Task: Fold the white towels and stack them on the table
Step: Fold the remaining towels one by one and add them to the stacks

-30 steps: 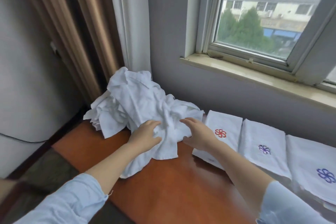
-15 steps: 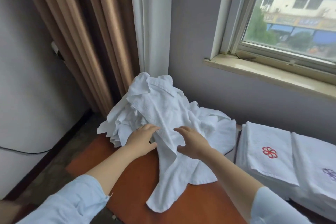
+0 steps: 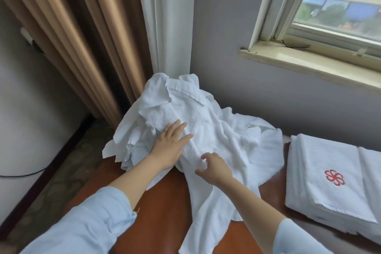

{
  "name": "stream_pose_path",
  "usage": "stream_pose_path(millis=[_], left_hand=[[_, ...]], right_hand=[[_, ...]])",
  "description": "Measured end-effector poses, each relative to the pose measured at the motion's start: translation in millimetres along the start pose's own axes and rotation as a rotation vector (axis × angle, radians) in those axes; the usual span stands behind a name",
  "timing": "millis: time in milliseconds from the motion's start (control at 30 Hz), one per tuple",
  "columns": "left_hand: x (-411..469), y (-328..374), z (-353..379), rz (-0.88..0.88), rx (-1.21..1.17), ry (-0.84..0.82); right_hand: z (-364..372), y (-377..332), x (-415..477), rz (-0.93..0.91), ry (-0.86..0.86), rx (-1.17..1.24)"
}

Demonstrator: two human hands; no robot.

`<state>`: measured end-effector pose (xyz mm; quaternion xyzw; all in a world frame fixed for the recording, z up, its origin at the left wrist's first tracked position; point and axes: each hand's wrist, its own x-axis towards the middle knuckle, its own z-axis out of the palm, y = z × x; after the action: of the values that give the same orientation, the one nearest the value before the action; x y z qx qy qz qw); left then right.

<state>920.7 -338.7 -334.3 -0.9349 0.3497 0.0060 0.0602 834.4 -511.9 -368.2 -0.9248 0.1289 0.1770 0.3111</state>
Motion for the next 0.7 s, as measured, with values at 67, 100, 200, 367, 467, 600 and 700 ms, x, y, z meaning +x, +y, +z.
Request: stream_pose_path(millis=[67, 100, 200, 367, 467, 600, 700], left_hand=[[6.8, -0.8, 3.0, 0.011, 0.014, -0.006], [9.6, -0.9, 3.5, 0.016, 0.021, -0.008], [16.3, 0.0, 0.9, 0.019, 0.035, 0.004], [21.0, 6.6, -11.4, 0.072, -0.027, 0.011], [11.5, 16.7, -18.3, 0.064, -0.084, 0.021], [-8.0, 43.0, -23.3, 0.022, -0.213, 0.074], [-27.8, 70.4, -22.4, 0.011, -0.310, 0.038]], right_hand=[[4.4, 1.0, 6.3, 0.035, -0.009, 0.021], [5.7, 1.8, 8.7, 0.043, -0.006, 0.025], [6.8, 4.6, 12.4, 0.026, 0.002, 0.038], [-1.5, 13.5, -0.1, 0.057, 0.000, 0.352], [-12.9, 20.3, -18.5, 0.146, -0.015, 0.645], [-24.2, 33.7, -47.0, 0.168, 0.064, 0.712], [-33.9, 50.7, -75.6, 0.162, 0.123, 0.703]])
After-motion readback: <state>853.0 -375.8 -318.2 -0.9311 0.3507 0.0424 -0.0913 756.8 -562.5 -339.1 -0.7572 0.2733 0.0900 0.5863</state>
